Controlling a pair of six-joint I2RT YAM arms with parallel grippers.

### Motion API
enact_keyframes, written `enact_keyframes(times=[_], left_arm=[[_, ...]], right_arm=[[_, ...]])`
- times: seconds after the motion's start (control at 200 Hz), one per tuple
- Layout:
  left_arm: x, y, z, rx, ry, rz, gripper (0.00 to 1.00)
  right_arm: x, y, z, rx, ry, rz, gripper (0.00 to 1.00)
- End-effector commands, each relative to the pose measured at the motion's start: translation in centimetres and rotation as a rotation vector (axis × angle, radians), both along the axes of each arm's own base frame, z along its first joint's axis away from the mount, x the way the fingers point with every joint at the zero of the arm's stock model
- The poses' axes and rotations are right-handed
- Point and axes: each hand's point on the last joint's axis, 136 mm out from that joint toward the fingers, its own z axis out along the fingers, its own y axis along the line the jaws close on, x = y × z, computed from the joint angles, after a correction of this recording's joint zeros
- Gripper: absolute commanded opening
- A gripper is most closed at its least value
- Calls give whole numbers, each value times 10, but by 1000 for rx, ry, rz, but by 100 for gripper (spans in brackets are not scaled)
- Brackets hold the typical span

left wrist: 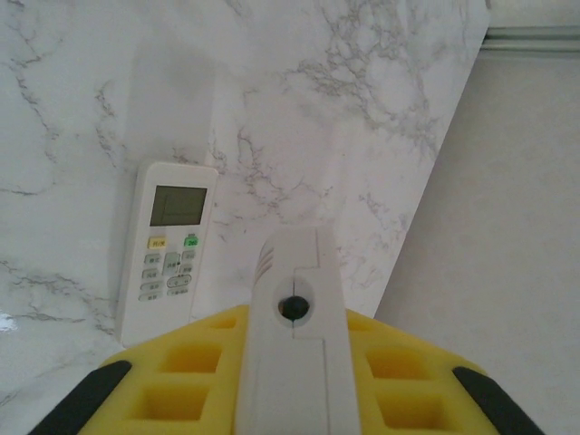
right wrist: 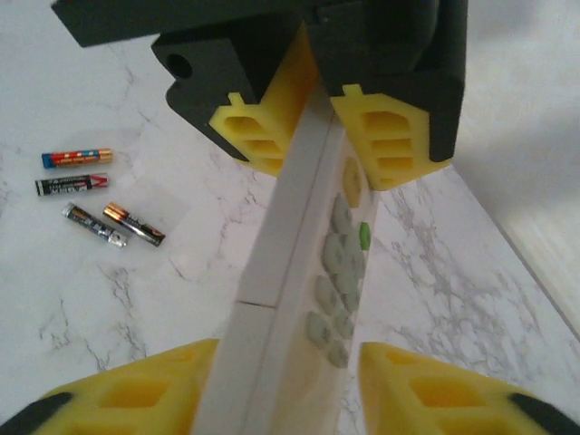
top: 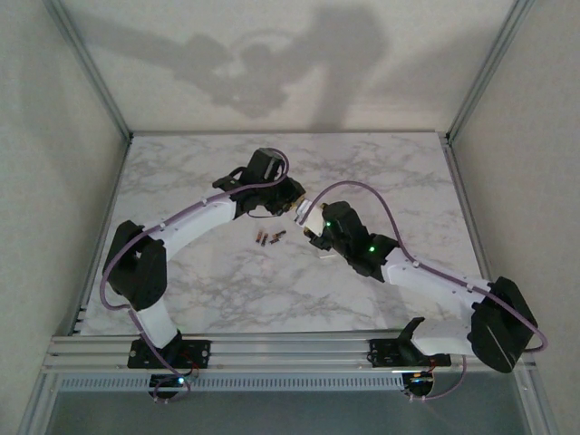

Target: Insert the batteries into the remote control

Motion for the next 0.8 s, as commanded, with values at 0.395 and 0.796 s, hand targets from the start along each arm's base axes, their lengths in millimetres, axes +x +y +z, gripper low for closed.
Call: enact_keyframes(times=[0.395, 0.796], left_arm=[[36, 39, 99, -90, -331, 74, 82], [12, 88, 224, -212, -862, -187, 93]], right_arm=[[-14, 25, 41, 323, 124, 31, 1], [6, 21, 175, 1051, 761, 36, 4]])
